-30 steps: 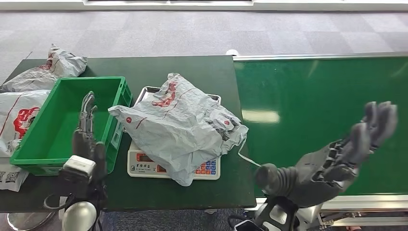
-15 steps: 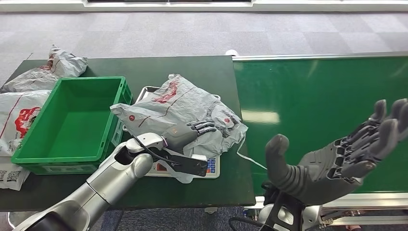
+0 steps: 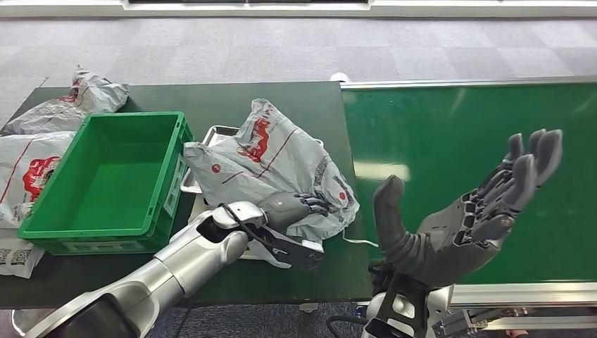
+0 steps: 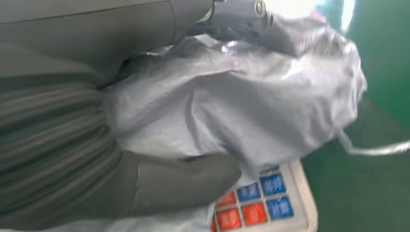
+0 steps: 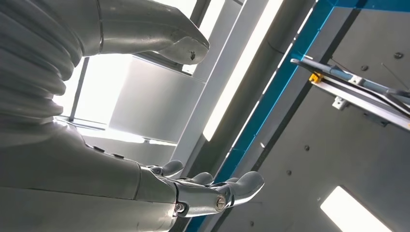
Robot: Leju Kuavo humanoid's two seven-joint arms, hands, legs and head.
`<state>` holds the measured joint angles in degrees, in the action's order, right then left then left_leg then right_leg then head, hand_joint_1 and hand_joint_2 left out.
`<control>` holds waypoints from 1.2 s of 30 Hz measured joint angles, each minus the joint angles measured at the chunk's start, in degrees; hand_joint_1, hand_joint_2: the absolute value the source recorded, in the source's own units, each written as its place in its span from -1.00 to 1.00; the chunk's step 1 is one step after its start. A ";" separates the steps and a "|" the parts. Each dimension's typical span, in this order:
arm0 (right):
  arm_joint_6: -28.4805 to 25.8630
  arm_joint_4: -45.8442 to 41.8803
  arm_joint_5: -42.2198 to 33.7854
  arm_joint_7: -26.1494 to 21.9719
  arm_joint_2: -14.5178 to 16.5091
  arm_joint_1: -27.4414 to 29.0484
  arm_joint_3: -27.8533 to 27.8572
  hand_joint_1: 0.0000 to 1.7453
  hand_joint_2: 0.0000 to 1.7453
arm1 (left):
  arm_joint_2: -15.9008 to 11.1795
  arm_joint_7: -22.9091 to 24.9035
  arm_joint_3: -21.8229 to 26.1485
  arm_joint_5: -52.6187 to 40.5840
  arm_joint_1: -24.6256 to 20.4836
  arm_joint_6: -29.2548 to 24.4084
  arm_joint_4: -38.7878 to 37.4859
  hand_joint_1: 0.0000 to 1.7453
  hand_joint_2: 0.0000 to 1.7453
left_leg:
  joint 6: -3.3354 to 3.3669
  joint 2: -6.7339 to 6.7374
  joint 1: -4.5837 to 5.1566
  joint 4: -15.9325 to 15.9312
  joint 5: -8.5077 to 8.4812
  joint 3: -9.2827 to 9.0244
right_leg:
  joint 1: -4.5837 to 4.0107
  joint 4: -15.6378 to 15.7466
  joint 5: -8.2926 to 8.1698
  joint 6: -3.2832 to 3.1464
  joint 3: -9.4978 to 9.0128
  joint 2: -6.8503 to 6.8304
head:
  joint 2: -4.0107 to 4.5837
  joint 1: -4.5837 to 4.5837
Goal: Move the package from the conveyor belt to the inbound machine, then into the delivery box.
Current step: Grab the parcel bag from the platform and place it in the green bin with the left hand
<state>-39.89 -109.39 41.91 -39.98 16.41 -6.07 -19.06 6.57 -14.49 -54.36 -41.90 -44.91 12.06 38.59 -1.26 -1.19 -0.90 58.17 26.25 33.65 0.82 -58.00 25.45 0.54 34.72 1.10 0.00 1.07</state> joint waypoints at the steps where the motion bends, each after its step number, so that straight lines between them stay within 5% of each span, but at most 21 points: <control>1: 0.00 0.00 -0.04 0.00 0.00 0.00 0.00 -1.00 1.00 | 0.07 0.02 0.00 0.48 -0.33 -0.41 -0.19 1.00 1.00 | 0.00 0.00 0.00 0.00 0.00 -0.01 | 0.00 0.00 0.00 0.00 0.00 0.00 | 0.00 0.00; 7: 0.00 0.00 -0.24 0.01 -0.01 0.02 0.00 -1.00 1.00 | -0.47 0.97 0.04 2.15 -1.65 -1.20 0.61 1.00 1.00 | -0.02 0.01 -0.01 0.00 -0.01 -0.02 | -0.01 -0.01 0.00 0.00 0.00 0.02 | 0.00 0.00; 17: 0.00 0.00 -0.63 0.11 -0.08 0.05 0.00 -1.00 1.00 | -5.07 2.99 1.36 3.80 -1.41 -0.93 7.89 1.00 1.00 | -0.03 0.01 -0.02 -0.01 -0.03 0.03 | -0.02 -0.02 0.00 0.00 0.03 0.02 | 0.00 0.00; 36: 0.00 0.00 -0.78 0.03 -0.74 1.25 0.00 -1.00 1.00 | -20.05 5.76 9.09 6.98 -1.39 -0.18 24.55 1.00 1.00 | -0.05 0.05 -0.05 -0.01 -0.04 0.05 | -0.05 -0.05 0.02 -0.04 0.10 0.04 | 0.00 0.00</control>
<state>-39.89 -109.39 41.13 -39.95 15.68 -4.82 -19.06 -13.48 -8.73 -45.26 -34.92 -46.30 11.88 63.14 -1.31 -1.14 -0.95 58.16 26.20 33.70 0.77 -58.04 25.47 0.51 34.82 1.14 0.00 1.07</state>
